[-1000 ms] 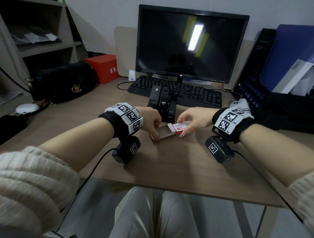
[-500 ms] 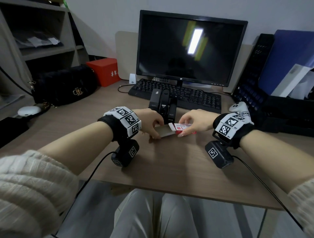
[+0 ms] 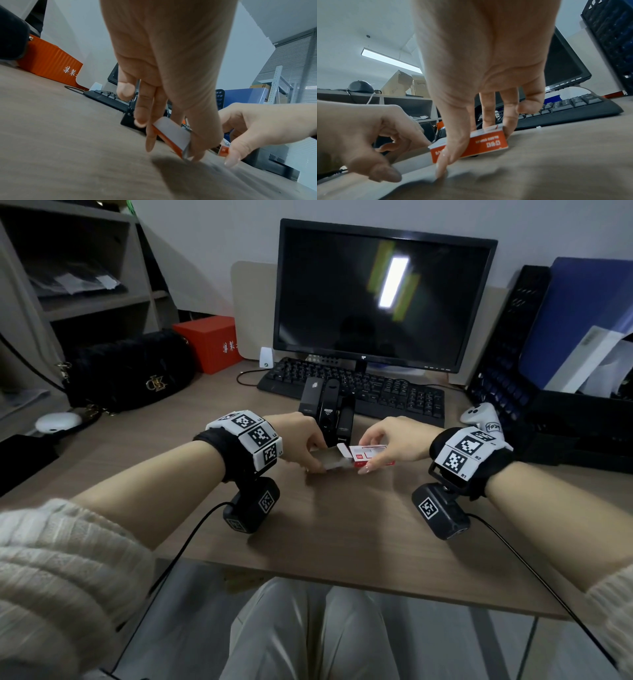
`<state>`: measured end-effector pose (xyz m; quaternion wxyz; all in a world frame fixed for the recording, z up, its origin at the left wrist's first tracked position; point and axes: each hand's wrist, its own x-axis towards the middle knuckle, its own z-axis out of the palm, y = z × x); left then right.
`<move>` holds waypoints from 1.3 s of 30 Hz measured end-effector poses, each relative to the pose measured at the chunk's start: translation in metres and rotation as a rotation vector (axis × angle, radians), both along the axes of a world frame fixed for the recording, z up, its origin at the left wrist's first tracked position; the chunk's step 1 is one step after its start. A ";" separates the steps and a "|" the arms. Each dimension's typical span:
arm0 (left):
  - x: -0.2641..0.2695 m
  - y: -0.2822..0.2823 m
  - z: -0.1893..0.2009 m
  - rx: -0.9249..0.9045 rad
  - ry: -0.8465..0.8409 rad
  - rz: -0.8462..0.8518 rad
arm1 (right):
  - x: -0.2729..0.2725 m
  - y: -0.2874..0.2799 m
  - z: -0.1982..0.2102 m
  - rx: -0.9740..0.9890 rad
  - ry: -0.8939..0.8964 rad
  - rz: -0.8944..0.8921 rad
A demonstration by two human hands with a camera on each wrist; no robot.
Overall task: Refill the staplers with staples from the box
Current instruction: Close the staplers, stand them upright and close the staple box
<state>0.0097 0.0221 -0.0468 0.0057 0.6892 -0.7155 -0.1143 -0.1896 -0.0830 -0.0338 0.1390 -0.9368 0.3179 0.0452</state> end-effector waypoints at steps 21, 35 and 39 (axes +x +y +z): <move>0.000 -0.004 -0.002 0.003 0.067 -0.038 | -0.005 -0.006 -0.012 -0.015 -0.168 -0.014; 0.007 0.003 -0.009 -0.093 0.159 0.062 | -0.010 -0.007 -0.015 -0.014 -0.190 -0.007; 0.011 0.004 -0.009 -0.101 0.217 0.080 | -0.010 -0.008 -0.014 -0.111 -0.048 -0.020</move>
